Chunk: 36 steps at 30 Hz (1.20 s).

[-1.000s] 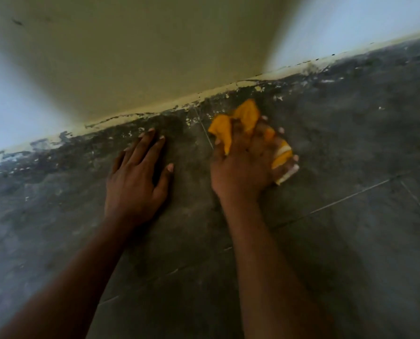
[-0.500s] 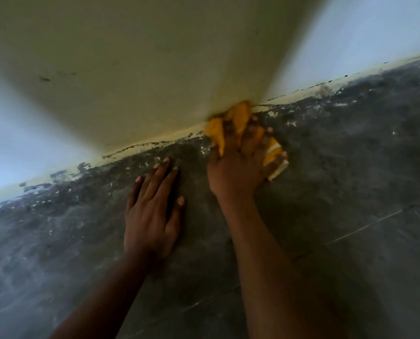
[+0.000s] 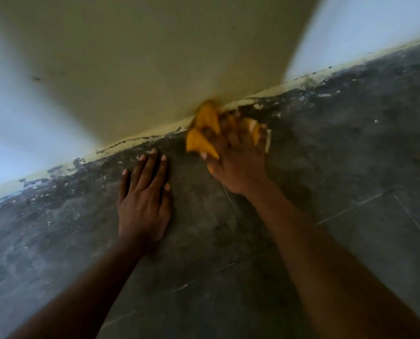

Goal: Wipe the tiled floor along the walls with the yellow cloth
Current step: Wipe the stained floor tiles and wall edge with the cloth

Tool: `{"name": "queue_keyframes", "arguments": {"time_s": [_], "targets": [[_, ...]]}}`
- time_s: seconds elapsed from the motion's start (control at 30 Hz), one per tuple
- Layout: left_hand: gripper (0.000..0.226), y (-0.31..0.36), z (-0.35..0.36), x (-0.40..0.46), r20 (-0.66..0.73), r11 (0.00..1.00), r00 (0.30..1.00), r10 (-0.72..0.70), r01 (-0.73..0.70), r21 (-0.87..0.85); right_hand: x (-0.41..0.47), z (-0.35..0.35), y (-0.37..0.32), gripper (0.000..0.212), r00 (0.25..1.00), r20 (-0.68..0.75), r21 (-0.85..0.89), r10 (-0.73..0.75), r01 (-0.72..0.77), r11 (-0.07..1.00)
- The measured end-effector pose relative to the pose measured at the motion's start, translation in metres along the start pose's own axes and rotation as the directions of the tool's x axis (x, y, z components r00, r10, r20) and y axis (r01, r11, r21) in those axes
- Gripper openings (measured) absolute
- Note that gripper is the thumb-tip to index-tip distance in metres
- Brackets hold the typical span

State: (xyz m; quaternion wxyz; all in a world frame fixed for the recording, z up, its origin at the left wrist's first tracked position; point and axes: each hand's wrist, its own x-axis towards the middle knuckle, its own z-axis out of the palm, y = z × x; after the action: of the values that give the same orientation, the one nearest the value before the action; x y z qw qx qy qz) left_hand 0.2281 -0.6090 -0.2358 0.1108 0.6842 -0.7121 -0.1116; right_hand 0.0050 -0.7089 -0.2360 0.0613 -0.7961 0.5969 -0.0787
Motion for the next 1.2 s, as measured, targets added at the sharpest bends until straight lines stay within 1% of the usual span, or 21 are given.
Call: {"name": "queue_keyframes", "arguments": {"time_s": [0.03,0.1,0.13,0.2,0.27,0.3,0.37,0.47,0.53,0.6,0.67,0.7,0.73,0.77,0.83,0.93,1.0,1.03,1.1,1.17,1.2], "targets": [[0.067,0.004,0.000,0.001,0.010,1.000,1.000,-0.020,0.020,0.002,-0.017,0.000,0.011,0.063,0.986,0.010,-0.062,-0.167,0.167,0.984],[0.070,0.020,0.000,0.014,0.021,0.997,0.997,-0.077,0.077,-0.031,-0.041,-0.013,0.047,0.063,0.972,0.093,-0.079,-0.217,0.224,0.971],[0.071,0.030,0.002,0.024,0.030,0.995,0.996,-0.084,0.086,-0.051,-0.042,-0.018,0.066,0.065,0.987,0.112,-0.070,-0.114,0.122,0.990],[0.071,0.060,0.010,0.048,0.047,0.995,0.997,-0.064,0.067,-0.080,-0.024,-0.036,0.094,0.068,0.950,0.130,-0.025,0.284,-0.283,0.959],[0.069,0.090,0.022,0.067,0.045,0.995,0.997,-0.058,0.061,-0.078,0.015,-0.044,0.104,0.070,0.756,0.134,0.118,0.641,-0.654,0.747],[0.068,0.100,0.027,0.070,0.021,0.995,0.997,-0.076,0.077,-0.059,0.032,-0.046,0.098,0.073,0.697,0.124,0.151,0.707,-0.717,0.680],[0.067,0.109,0.036,0.072,-0.025,0.995,0.995,-0.102,0.102,0.001,0.051,-0.035,0.076,0.075,0.759,0.078,0.117,0.647,-0.651,0.750],[0.067,0.107,0.036,0.071,0.006,1.000,1.000,-0.002,0.002,0.028,0.009,-0.018,0.056,0.068,0.981,0.006,0.001,0.194,-0.194,0.981],[0.067,0.108,0.034,0.069,0.006,0.997,0.997,0.071,-0.071,0.021,-0.032,-0.020,0.075,0.064,1.000,-0.011,-0.041,-0.003,0.002,0.999],[0.069,0.109,0.035,0.069,0.019,0.994,0.994,0.105,-0.105,0.012,-0.042,-0.026,0.115,0.065,0.996,0.014,-0.054,0.092,-0.091,0.994],[0.070,0.108,0.040,0.067,0.001,0.993,0.993,0.114,-0.114,0.005,-0.012,-0.033,0.144,0.070,0.891,-0.020,-0.004,0.454,-0.454,0.891],[0.070,0.106,0.041,0.068,-0.003,0.992,0.992,0.123,-0.123,0.009,0.013,-0.033,0.146,0.071,0.762,-0.058,0.059,0.645,-0.642,0.764],[0.069,0.108,0.044,0.069,-0.004,0.992,0.992,0.126,-0.126,0.007,0.037,-0.034,0.144,0.072,0.641,-0.068,0.109,0.765,-0.757,0.644],[0.069,0.108,0.044,0.070,-0.005,0.992,0.992,0.126,-0.126,0.013,0.056,-0.033,0.130,0.073,0.589,-0.061,0.133,0.806,-0.796,0.591],[0.069,0.107,0.045,0.071,0.002,0.991,0.991,0.131,-0.131,0.032,0.065,-0.024,0.097,0.074,0.716,-0.074,0.118,0.694,-0.685,0.719],[0.070,0.109,0.040,0.070,0.033,0.992,0.992,0.119,-0.120,0.033,0.001,-0.014,0.073,0.071,0.978,-0.082,-0.001,0.190,-0.191,0.982],[0.070,0.110,0.038,0.070,0.048,0.992,0.991,0.124,-0.125,0.017,-0.032,-0.024,0.106,0.070,0.999,-0.002,-0.057,-0.046,0.046,0.997],[0.070,0.110,0.037,0.070,0.055,0.992,0.990,0.127,-0.128,0.009,-0.033,-0.029,0.133,0.072,0.998,0.040,-0.086,-0.054,0.057,0.995],[0.070,0.109,0.037,0.071,0.051,0.991,0.989,0.136,-0.136,0.001,-0.018,-0.037,0.181,0.075,0.982,0.030,-0.099,0.187,-0.183,0.978],[0.069,0.108,0.040,0.072,0.029,0.991,0.990,0.135,-0.135,0.003,0.014,-0.041,0.204,0.074,0.816,-0.059,0.030,0.575,-0.575,0.818],[0.069,0.110,0.041,0.072,0.020,0.991,0.991,0.134,-0.134,0.005,0.028,-0.043,0.202,0.072,0.733,-0.090,0.077,0.674,-0.670,0.739]]}}
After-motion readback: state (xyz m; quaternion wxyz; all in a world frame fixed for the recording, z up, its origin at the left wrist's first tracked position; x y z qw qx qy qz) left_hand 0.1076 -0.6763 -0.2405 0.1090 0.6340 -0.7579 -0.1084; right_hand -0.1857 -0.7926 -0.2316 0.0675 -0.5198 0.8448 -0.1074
